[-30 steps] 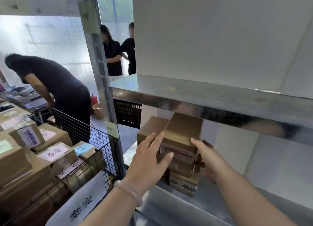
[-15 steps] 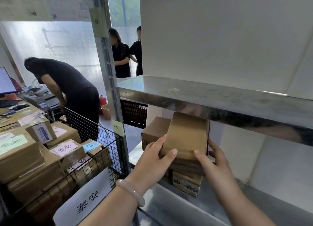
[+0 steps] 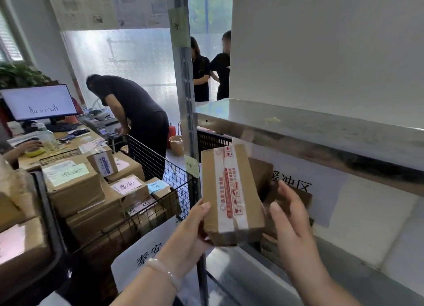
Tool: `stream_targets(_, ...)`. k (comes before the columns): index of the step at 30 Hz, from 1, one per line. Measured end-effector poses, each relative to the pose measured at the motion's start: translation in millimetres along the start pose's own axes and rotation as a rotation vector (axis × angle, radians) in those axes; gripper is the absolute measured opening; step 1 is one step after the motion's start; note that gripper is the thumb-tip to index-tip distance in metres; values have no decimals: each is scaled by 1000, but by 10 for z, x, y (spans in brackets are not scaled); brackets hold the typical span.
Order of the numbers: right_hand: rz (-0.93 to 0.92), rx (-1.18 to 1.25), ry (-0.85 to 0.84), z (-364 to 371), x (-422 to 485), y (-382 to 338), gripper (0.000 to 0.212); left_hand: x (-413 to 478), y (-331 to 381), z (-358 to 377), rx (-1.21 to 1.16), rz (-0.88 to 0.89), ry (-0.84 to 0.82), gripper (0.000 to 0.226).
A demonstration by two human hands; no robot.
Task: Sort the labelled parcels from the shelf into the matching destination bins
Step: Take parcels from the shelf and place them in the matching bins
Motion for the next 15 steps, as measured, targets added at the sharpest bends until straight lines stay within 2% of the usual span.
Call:
stream_targets(3, 230, 289, -142, 221, 97, 118, 39, -49, -41, -51, -330, 0, -91, 59)
stream_targets(6, 261, 379, -319, 469, 91, 143, 40, -62, -61, -171, -391, 59, -45, 53)
stream_targets(8, 224, 347, -418, 636, 54, 109, 59, -70, -90, -282, -378, 61, 37, 54)
stream_targets(10, 174, 317, -434, 706, 45, 105, 72, -90, -103, -445, -314, 56, 180, 54)
stream_targets(13, 101, 196, -410, 760, 115, 96, 64, -168, -70, -735, -134, 64, 383, 49)
stream_targets(15, 67, 142, -416, 819, 174, 91, 61, -227, -42, -889, -64, 81, 464, 35)
Point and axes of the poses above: each hand's wrist, its own x-axis towards the middle knuckle, its own z-axis out of the palm, y = z × x, the point moved 7 cm from there along x, towards the middle knuckle, and after that the axes turned 5 degrees about x, right-handed, at the moved point
